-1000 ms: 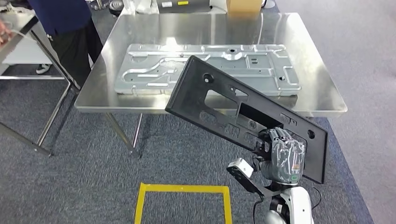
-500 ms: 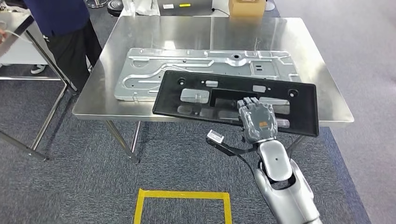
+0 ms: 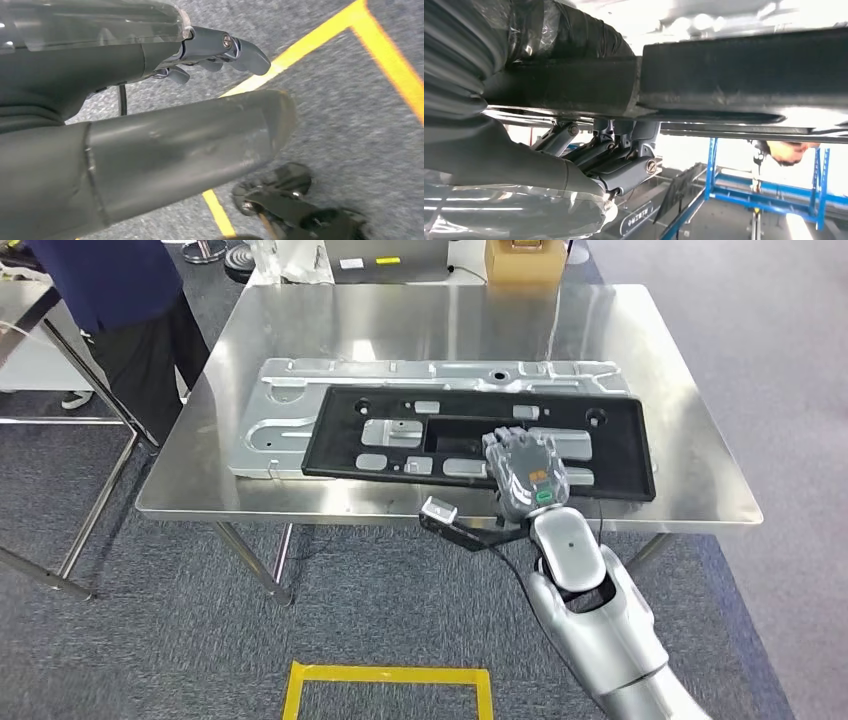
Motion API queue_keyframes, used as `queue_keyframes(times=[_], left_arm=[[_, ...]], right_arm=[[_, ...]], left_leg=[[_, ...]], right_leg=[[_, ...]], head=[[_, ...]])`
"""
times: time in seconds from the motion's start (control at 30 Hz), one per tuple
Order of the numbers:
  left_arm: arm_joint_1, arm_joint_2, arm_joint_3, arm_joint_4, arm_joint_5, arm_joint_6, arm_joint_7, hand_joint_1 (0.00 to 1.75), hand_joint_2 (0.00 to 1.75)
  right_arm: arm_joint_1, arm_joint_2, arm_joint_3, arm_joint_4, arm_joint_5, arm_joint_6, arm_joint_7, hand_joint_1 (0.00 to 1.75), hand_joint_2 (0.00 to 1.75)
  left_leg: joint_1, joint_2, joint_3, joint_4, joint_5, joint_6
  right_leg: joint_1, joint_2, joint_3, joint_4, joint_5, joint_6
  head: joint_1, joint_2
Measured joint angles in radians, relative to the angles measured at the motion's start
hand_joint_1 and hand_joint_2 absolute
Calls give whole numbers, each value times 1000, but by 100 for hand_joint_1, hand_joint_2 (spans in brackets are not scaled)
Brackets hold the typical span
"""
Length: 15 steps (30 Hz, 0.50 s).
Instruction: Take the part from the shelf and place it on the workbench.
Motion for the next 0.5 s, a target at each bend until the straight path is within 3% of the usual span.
queue_keyframes(times=[0.1, 0.13, 0.17, 0.2, 0.27, 0.3, 0.37, 0.5], left_arm=[[-6, -1, -2, 1, 0, -1, 0, 0, 0], [-5, 0, -4, 1, 0, -1, 0, 0, 0], [-4, 0, -5, 1, 0, -2, 0, 0, 0], [-2, 0, -7, 1, 0, -3, 0, 0, 0], [-1, 0, -8, 1, 1, -3, 0, 0, 0], [-2, 0, -9, 1, 1, -3, 1, 0, 0], [-2, 1, -9, 1, 3, -3, 2, 0, 0], [2, 2, -9, 1, 5, -3, 4, 0, 0]], right_arm=[[-27, 4, 18, 6, 2, 5, 2, 175, 175], [-31, 4, 24, 10, 4, 9, 3, 175, 175], [-33, 4, 29, 15, 6, 12, 3, 175, 175], [-34, 4, 34, 21, 8, 14, 4, 175, 175], [-40, 4, 44, 30, 10, 16, 7, 175, 175], [-44, 4, 47, 34, 10, 16, 9, 175, 175], [-52, 4, 50, 40, 11, 19, 15, 175, 175], [-54, -1, 52, 48, 7, 25, 23, 175, 175]], left_leg=[[4, 1, -104, 173, -64, -11], [4, 1, -140, 218, -78, -12], [4, 2, -161, 230, -72, -10], [4, 2, -166, 206, -43, -7], [3, 1, -134, 79, 55, 3], [0, 2, -117, 19, 82, 6], [-6, 2, -100, -38, 95, 15], [0, 2, -72, -58, 96, 40]], right_leg=[[0, 0, 21, -4, -14, -8], [1, 1, 28, -4, -21, -8], [1, 1, 36, -4, -28, -8], [2, 2, 47, -4, -36, -7], [2, 2, 69, -4, -53, -2], [2, 2, 78, -5, -60, 1], [3, 3, 86, -4, -68, 12], [5, 3, 79, 39, -84, 35]], head=[[-1, 0], [0, 0], [-1, 0], [0, 0], [0, 0], [0, 0], [0, 0], [0, 0]])
